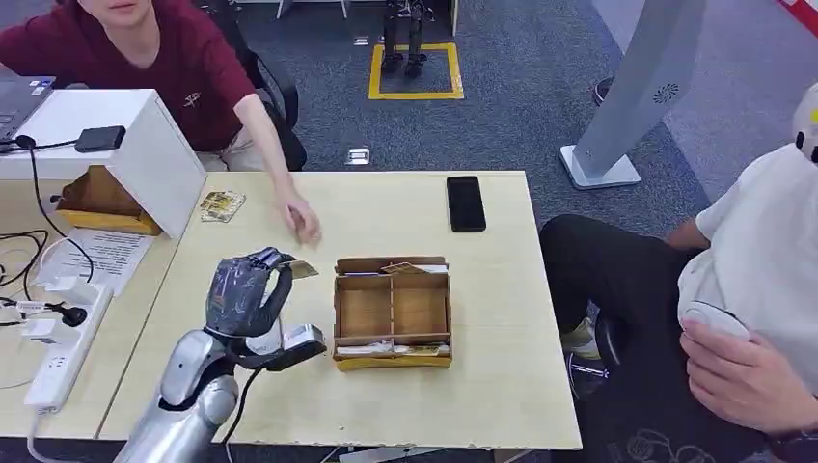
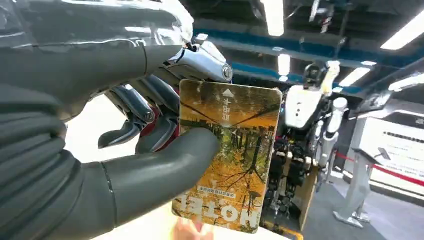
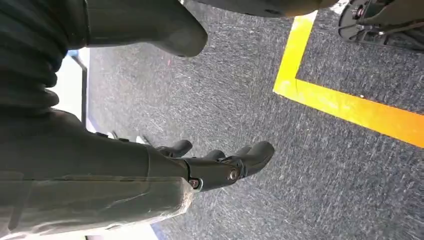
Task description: Pass the card to the sensor for recognition and then transmit it.
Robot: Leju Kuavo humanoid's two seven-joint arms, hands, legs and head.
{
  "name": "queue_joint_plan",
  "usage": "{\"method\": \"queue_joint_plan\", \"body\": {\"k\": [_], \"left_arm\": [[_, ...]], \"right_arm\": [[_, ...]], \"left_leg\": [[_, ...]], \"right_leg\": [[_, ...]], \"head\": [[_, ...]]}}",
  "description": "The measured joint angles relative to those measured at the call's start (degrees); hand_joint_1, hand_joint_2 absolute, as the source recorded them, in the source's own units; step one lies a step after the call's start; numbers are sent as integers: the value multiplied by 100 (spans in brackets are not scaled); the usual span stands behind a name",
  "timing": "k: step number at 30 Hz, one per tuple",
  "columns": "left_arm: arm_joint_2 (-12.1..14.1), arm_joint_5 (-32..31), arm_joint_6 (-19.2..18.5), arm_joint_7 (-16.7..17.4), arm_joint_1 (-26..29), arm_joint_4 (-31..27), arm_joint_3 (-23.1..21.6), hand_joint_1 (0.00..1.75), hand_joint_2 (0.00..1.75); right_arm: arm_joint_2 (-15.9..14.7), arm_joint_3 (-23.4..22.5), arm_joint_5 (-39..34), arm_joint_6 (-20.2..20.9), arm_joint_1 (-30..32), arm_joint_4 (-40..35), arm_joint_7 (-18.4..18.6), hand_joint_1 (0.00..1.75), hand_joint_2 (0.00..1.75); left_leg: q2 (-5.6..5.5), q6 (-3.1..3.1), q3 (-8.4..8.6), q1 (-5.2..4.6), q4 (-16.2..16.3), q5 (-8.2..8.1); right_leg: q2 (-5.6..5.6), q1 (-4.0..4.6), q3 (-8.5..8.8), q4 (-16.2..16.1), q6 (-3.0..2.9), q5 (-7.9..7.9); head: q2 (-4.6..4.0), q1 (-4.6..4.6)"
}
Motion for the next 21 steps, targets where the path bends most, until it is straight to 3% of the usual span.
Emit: {"method": "queue_joint_plan", "body": {"k": [4,11,15,21], "left_arm": [[50,485,-253,-149,-292,61,168,175,175],[59,722,-380,-234,-588,227,369,175,175],[52,1324,-620,-407,-875,442,514,175,175],[44,1387,-472,-422,-1431,1028,831,175,175]], "right_arm": [[0,0,48,15,-1,0,-15,0,175],[0,0,70,22,-6,0,-24,0,175],[0,0,125,28,-15,0,-50,0,175],[0,0,197,48,-21,0,-81,0,175]], "left_leg": [[0,-2,1,1,0,3],[1,-2,0,0,0,3],[0,-2,-1,0,0,3],[0,-3,1,0,1,5]], "right_leg": [[0,0,0,1,-1,1],[2,0,-2,1,-2,1],[1,0,-2,1,-1,1],[1,0,0,2,-2,3]], "head": [[0,0],[0,0],[0,0],[0,0]]}}
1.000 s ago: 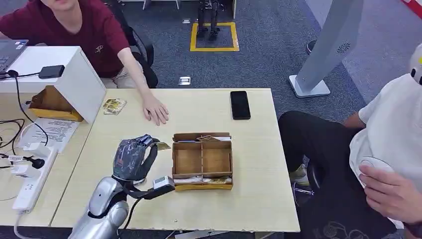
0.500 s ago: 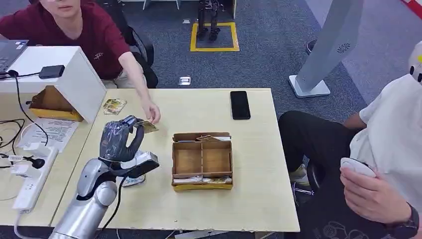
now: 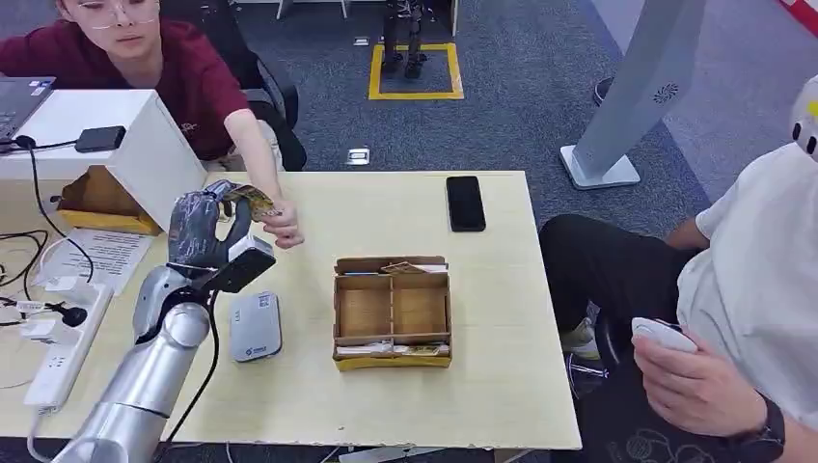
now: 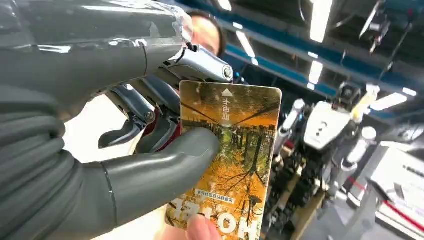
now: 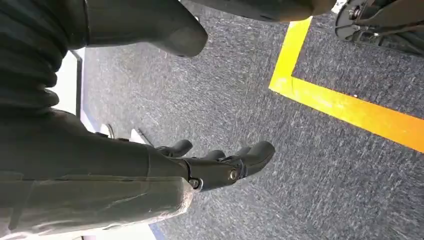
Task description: Pass the card to the sensor for recognition and then transmit it.
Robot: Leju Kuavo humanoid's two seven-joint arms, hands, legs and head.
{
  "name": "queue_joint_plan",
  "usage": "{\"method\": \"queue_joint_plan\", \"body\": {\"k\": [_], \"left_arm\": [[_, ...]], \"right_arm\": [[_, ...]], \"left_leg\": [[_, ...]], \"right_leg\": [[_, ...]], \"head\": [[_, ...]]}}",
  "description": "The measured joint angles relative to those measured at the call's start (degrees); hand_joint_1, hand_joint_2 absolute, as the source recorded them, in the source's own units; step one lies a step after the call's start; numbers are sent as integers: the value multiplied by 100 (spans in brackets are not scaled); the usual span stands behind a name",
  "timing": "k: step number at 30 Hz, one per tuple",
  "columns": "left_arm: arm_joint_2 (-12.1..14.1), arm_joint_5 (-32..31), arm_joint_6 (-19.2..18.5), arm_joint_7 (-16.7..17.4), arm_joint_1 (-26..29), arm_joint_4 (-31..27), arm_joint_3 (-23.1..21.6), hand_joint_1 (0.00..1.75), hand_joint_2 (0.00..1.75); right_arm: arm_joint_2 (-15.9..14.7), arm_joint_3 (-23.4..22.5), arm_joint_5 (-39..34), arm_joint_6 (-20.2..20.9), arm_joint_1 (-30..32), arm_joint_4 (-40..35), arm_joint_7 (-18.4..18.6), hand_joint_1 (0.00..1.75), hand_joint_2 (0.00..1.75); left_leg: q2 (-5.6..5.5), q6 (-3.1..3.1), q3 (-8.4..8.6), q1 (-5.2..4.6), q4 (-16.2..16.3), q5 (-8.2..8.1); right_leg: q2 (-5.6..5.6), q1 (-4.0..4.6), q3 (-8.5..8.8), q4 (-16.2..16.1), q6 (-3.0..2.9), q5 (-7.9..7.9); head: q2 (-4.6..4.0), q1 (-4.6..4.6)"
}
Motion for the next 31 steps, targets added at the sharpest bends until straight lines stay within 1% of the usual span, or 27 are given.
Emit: {"method": "queue_joint_plan", "body": {"k": [6,10,15,23,24,25,31], "left_arm": [[-63,-42,159,0,-326,530,227,175,175],[-90,-171,339,-50,-407,802,361,175,175],[-111,-293,422,-70,-424,983,413,175,175],[-133,-326,437,-70,-435,1141,441,175,175],[-135,-350,435,-68,-435,1153,441,33,175],[-140,-365,435,-68,-435,1165,441,0,175],[-199,-485,481,-33,-435,1230,441,0,175]], "right_arm": [[0,0,52,26,-5,0,-4,0,175],[0,0,74,44,-12,0,0,0,175],[0,0,74,50,-26,0,7,0,175],[0,0,76,50,-26,0,7,0,175],[0,0,78,50,-26,0,9,0,175],[0,0,81,50,-26,0,9,0,175],[0,0,87,50,-27,0,15,0,175]], "left_leg": [[0,-1,-1,0,0,0],[2,-1,0,0,0,0],[2,-1,-1,0,0,0],[2,-1,-1,0,0,0],[2,-1,-1,0,0,0],[2,-1,-1,0,0,0],[3,-1,-1,0,0,0]], "right_leg": [[1,0,0,1,0,0],[3,0,-2,1,-1,0],[3,0,-2,1,0,-1],[3,0,-2,1,0,0],[3,0,-2,1,0,0],[3,0,-2,1,0,0],[3,0,-2,1,0,0]], "head": [[0,0],[0,0],[0,0],[0,0],[0,0],[0,0],[0,0]]}}
